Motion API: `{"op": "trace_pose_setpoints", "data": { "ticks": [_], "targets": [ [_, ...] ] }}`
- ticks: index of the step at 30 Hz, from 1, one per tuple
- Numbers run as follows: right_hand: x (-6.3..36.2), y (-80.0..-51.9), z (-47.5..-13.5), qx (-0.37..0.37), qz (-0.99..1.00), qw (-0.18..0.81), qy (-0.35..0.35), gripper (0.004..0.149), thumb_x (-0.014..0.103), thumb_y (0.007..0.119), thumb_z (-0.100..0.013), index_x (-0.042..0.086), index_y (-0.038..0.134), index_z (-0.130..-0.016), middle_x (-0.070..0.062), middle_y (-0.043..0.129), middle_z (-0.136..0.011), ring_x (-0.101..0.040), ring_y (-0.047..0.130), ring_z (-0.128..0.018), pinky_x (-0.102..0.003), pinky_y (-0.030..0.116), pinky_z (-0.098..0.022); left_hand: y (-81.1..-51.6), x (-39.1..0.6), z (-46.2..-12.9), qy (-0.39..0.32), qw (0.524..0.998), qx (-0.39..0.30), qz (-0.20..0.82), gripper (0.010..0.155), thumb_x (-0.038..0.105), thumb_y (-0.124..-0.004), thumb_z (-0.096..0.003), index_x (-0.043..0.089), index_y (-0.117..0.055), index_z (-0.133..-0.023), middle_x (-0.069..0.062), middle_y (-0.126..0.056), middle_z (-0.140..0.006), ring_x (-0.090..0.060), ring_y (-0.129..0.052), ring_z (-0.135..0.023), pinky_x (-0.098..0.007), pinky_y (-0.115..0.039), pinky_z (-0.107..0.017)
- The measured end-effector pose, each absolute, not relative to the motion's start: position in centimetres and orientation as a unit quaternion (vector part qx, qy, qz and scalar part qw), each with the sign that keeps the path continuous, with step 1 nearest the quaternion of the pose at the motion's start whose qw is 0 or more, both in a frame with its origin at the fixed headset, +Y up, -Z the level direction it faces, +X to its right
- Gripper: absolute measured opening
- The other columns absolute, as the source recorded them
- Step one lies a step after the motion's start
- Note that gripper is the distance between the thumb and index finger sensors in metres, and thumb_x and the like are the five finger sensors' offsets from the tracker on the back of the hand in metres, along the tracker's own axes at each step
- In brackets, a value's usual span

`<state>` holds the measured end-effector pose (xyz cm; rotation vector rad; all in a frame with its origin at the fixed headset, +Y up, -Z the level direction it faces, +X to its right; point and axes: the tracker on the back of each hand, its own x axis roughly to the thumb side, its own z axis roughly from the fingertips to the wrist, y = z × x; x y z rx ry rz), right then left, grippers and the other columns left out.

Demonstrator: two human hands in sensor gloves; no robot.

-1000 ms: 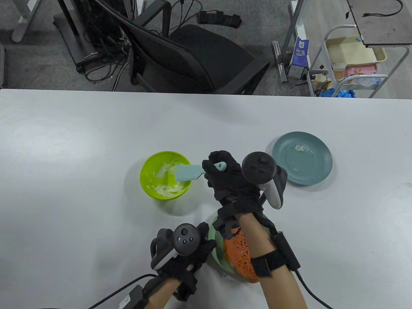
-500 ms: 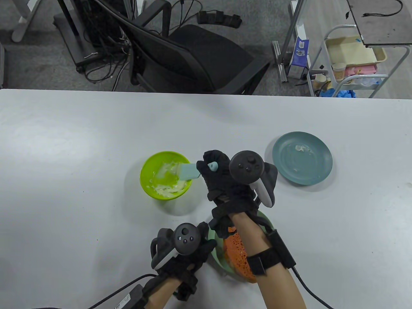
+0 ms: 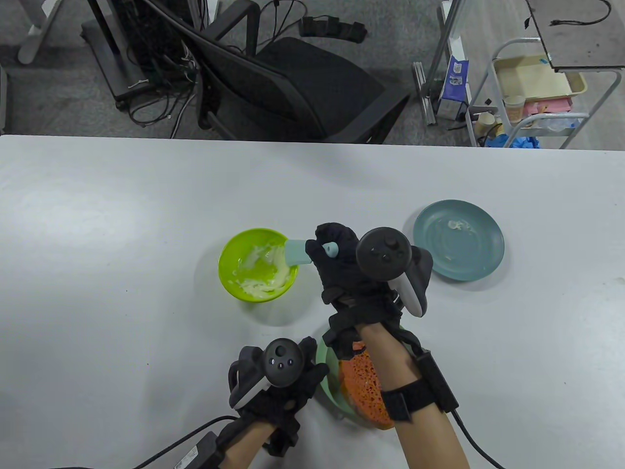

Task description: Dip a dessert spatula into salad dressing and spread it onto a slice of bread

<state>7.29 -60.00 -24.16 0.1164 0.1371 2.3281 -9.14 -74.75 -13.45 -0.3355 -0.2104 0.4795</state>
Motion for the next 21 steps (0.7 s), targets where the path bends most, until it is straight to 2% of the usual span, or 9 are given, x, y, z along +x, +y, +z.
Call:
{"op": "trace_pose_setpoints", "data": {
  "ticks": [5,9,21],
  "targets": [
    [7.4,-60.2,-24.2,0.049,0.904,0.419,0.066,0.047,0.057,0.066,-0.059,0.037,0.05,-0.097,0.002,0.061,-0.105,-0.02,0.088,-0.086,-0.024,0.09,-0.066,-74.8,-9.1,-13.5,-0.104,0.952,-0.165,0.236,0.065,0.05,-0.079,-0.0552,0.009,-0.065,-0.103,0.009,-0.096,-0.068,-0.002,-0.102,-0.04,-0.026,-0.089,-0.031],
    [6.7,-61.5,-24.2,0.056,0.889,0.444,0.092,0.047,0.058,0.065,-0.059,0.036,0.05,-0.098,0.001,0.061,-0.105,-0.021,0.089,-0.086,-0.023,0.09,-0.066,-74.8,-9.1,-13.5,-0.104,0.952,-0.165,0.236,0.065,0.05,-0.079,-0.0552,0.009,-0.065,-0.103,0.009,-0.096,-0.068,-0.002,-0.103,-0.04,-0.026,-0.089,-0.031],
    [5.5,-63.4,-24.6,0.039,0.881,0.451,0.141,0.048,0.06,0.061,-0.059,0.034,0.05,-0.098,-0.002,0.063,-0.103,-0.022,0.092,-0.081,-0.023,0.092,-0.062,-74.8,-9.1,-13.5,-0.104,0.952,-0.165,0.236,0.065,0.05,-0.079,-0.0552,0.01,-0.065,-0.103,0.009,-0.096,-0.068,-0.002,-0.103,-0.04,-0.026,-0.089,-0.031]
  ]
}}
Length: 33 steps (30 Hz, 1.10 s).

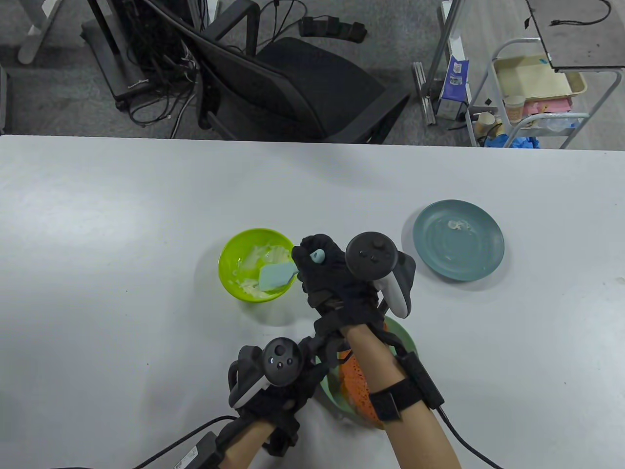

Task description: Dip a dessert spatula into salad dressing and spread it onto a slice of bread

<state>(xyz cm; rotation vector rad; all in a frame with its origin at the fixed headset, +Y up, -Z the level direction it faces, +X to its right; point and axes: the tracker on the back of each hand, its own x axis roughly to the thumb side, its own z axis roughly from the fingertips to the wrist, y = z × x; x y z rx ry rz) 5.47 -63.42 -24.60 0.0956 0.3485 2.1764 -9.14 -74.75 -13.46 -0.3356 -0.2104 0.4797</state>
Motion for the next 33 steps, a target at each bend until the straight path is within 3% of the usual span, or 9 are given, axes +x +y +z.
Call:
{"op": "trace_pose_setpoints", "data": {
  "ticks": [17,25,33],
  "targets": [
    [7.9,-61.0,-24.4,0.022,0.894,0.441,0.081,0.046,0.057,0.063,-0.058,0.032,0.055,-0.096,-0.004,0.067,-0.1,-0.026,0.094,-0.077,-0.028,0.093,-0.058,-74.8,-9.1,-13.5,-0.104,0.952,-0.165,0.236,0.065,0.05,-0.079,-0.0551,0.009,-0.065,-0.104,0.009,-0.096,-0.068,-0.002,-0.103,-0.04,-0.026,-0.089,-0.031],
    [11.7,-61.4,-23.4,0.025,0.822,0.568,0.028,0.047,0.053,0.068,-0.055,0.026,0.061,-0.093,-0.01,0.071,-0.095,-0.032,0.096,-0.07,-0.033,0.094,-0.051,-74.8,-9.1,-13.5,-0.104,0.952,-0.165,0.236,0.065,0.05,-0.079,-0.055,0.01,-0.065,-0.103,0.009,-0.096,-0.068,-0.002,-0.103,-0.04,-0.026,-0.089,-0.031],
    [18.6,-62.4,-20.5,0.01,0.722,0.688,-0.07,0.046,0.046,0.073,-0.051,0.017,0.07,-0.086,-0.02,0.077,-0.086,-0.044,0.096,-0.056,-0.043,0.093,-0.039,-74.7,-9.2,-13.5,-0.101,0.952,-0.166,0.237,0.064,0.05,-0.079,-0.055,0.01,-0.066,-0.103,0.01,-0.096,-0.068,-0.002,-0.103,-0.04,-0.026,-0.09,-0.031]
  ]
}}
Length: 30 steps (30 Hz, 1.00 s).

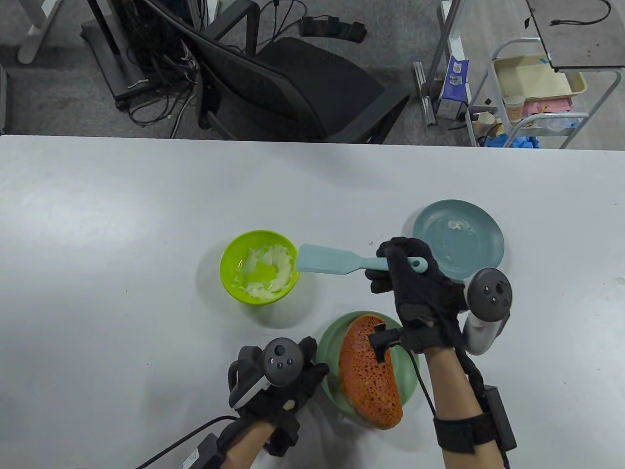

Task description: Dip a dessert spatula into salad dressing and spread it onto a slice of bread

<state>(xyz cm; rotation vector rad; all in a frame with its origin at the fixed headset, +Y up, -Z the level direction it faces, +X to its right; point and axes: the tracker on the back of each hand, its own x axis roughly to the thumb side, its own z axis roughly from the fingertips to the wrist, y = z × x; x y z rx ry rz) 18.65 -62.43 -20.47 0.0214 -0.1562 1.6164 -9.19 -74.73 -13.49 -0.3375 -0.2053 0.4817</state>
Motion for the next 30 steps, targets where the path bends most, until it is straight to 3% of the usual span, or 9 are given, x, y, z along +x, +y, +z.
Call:
{"op": "trace_pose_setpoints", "data": {
  "ticks": [6,14,21,30],
  "targets": [
    [24.3,-63.5,-17.8,-0.002,0.694,0.712,-0.102,0.045,0.048,0.072,-0.051,0.017,0.073,-0.084,-0.02,0.08,-0.083,-0.043,0.098,-0.052,-0.042,0.093,-0.036,-74.7,-9.3,-13.5,-0.1,0.95,-0.17,0.242,0.064,0.05,-0.079,-0.0548,0.011,-0.066,-0.103,0.01,-0.096,-0.068,-0.002,-0.103,-0.04,-0.026,-0.09,-0.031],
    [29.5,-67.6,-14.0,-0.028,0.673,0.728,-0.13,0.039,0.045,0.08,-0.048,0.017,0.082,-0.074,-0.019,0.089,-0.073,-0.042,0.102,-0.038,-0.041,0.095,-0.024,-74.8,-9.4,-13.6,-0.097,0.949,-0.174,0.246,0.063,0.051,-0.079,-0.0551,0.011,-0.066,-0.103,0.01,-0.096,-0.067,-0.002,-0.103,-0.039,-0.025,-0.09,-0.031],
    [29.8,-70.5,-13.1,-0.017,0.677,0.724,-0.133,0.037,0.044,0.075,-0.049,0.015,0.083,-0.072,-0.019,0.089,-0.07,-0.043,0.102,-0.034,-0.04,0.096,-0.02,-74.8,-9.4,-13.7,-0.096,0.949,-0.173,0.244,0.063,0.051,-0.079,-0.0551,0.011,-0.066,-0.103,0.011,-0.096,-0.067,-0.001,-0.103,-0.039,-0.025,-0.09,-0.031],
    [29.1,-72.0,-12.9,-0.009,0.69,0.712,-0.131,0.037,0.043,0.076,-0.049,0.014,0.083,-0.07,-0.02,0.09,-0.068,-0.043,0.102,-0.032,-0.041,0.096,-0.018,-74.8,-9.4,-13.7,-0.093,0.95,-0.174,0.244,0.063,0.051,-0.079,-0.0552,0.012,-0.066,-0.103,0.011,-0.096,-0.067,-0.001,-0.103,-0.039,-0.025,-0.09,-0.031]
  ]
}}
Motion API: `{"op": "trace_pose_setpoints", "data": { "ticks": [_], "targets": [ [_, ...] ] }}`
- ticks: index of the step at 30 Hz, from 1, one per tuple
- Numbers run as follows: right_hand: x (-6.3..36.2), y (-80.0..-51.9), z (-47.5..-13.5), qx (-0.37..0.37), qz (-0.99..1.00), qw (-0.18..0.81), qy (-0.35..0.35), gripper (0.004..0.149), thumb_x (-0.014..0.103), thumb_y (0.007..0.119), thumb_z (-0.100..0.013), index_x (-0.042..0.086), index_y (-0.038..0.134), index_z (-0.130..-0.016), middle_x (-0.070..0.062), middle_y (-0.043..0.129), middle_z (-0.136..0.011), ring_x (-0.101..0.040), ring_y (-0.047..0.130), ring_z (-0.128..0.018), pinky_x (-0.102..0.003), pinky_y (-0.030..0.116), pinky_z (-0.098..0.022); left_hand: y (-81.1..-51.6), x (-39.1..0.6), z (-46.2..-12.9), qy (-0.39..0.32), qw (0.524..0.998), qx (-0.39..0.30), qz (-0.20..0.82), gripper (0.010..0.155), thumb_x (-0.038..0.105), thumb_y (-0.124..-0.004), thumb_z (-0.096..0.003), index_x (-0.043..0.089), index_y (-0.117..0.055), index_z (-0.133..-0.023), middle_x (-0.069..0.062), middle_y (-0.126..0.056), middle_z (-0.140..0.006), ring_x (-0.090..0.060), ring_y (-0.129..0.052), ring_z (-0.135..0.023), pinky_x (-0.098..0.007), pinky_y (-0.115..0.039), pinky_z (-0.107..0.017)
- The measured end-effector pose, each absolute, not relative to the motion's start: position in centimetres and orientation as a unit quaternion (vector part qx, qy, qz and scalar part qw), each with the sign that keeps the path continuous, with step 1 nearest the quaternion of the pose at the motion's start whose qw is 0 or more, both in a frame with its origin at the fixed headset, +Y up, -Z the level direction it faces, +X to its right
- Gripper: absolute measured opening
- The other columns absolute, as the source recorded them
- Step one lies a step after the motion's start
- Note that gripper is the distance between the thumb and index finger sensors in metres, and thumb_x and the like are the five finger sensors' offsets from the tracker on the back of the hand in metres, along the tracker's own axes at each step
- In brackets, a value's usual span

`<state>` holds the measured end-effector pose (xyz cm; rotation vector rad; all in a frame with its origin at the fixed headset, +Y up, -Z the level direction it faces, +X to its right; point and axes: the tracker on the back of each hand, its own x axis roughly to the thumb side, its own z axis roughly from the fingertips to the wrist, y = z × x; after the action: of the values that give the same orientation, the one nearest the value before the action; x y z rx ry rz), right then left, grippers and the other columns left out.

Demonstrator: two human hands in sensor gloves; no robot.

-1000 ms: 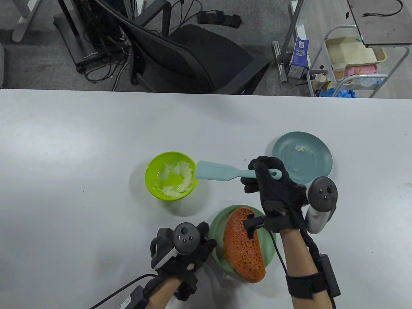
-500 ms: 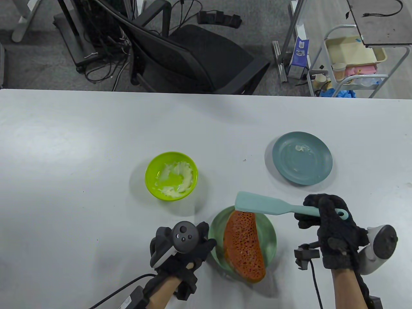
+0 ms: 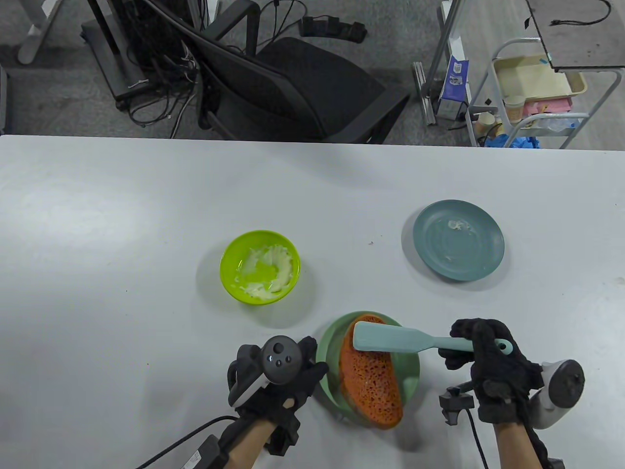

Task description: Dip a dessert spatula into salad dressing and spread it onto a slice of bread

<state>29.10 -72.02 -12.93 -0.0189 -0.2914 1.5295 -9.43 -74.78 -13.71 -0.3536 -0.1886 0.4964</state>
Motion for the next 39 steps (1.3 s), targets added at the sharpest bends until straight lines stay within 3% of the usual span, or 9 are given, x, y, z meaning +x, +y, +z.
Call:
{"op": "trace_pose_setpoints", "data": {
  "ticks": [21,39],
  "targets": [
    [32.3,-70.5,-11.3,-0.068,0.705,0.663,-0.244,0.038,0.047,0.07,-0.048,0.015,0.084,-0.065,-0.017,0.092,-0.06,-0.04,0.1,-0.024,-0.04,0.09,-0.012,-74.8,-9.4,-13.7,-0.092,0.949,-0.175,0.246,0.063,0.051,-0.079,-0.055,0.011,-0.066,-0.103,0.011,-0.096,-0.067,-0.001,-0.103,-0.039,-0.025,-0.089,-0.031],
    [28.3,-72.1,-12.3,-0.015,0.697,0.7,-0.153,0.041,0.047,0.079,-0.046,0.013,0.083,-0.068,-0.02,0.092,-0.062,-0.04,0.104,-0.027,-0.039,0.096,-0.013,-74.8,-9.4,-13.7,-0.095,0.948,-0.177,0.248,0.064,0.05,-0.079,-0.0549,0.011,-0.065,-0.103,0.01,-0.096,-0.067,-0.002,-0.102,-0.04,-0.025,-0.089,-0.031]
  ]
}}
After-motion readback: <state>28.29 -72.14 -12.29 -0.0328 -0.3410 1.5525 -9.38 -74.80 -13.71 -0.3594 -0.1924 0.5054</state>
